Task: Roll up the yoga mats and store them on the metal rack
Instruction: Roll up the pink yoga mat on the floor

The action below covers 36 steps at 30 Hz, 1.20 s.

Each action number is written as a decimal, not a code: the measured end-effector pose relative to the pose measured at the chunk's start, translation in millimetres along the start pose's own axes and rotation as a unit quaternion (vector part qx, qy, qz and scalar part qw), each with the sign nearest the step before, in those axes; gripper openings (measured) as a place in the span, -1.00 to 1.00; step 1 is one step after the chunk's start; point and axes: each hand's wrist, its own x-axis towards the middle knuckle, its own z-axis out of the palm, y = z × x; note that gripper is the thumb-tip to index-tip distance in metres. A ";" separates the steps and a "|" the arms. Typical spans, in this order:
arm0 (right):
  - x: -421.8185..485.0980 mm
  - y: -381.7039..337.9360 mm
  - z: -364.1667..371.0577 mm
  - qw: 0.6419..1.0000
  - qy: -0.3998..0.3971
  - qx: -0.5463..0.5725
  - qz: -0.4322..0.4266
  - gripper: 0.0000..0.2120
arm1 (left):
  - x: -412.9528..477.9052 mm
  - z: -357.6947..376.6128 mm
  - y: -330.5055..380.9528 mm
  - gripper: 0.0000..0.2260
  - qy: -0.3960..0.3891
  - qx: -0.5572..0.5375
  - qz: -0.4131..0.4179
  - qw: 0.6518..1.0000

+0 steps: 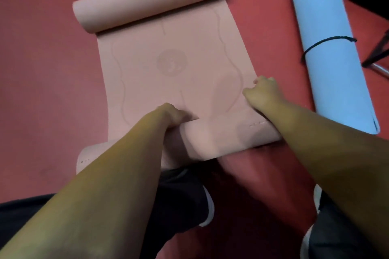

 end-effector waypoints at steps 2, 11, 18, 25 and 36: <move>19.5 -12.0 11.4 1.000 -0.016 -0.001 0.020 -0.42 | 14.3 -6.7 -3.0 -0.48 0.014 0.013 -0.026 0.999; 86.3 -24.3 37.8 0.993 -0.003 -0.004 0.120 -0.29 | 77.8 12.3 17.2 -0.30 0.027 -0.066 -0.037 0.997; 112.5 5.7 36.2 0.995 -0.017 0.078 0.064 -0.49 | 88.4 42.5 31.7 0.07 0.030 -0.020 -0.073 0.997; 130.1 41.4 43.5 0.969 0.044 0.242 0.021 -0.23 | 99.5 50.3 41.2 0.05 0.053 0.013 -0.069 0.996; 137.1 47.8 -8.8 0.965 0.106 0.234 0.043 -0.47 | 138.9 27.0 104.7 0.06 0.062 0.083 0.058 0.993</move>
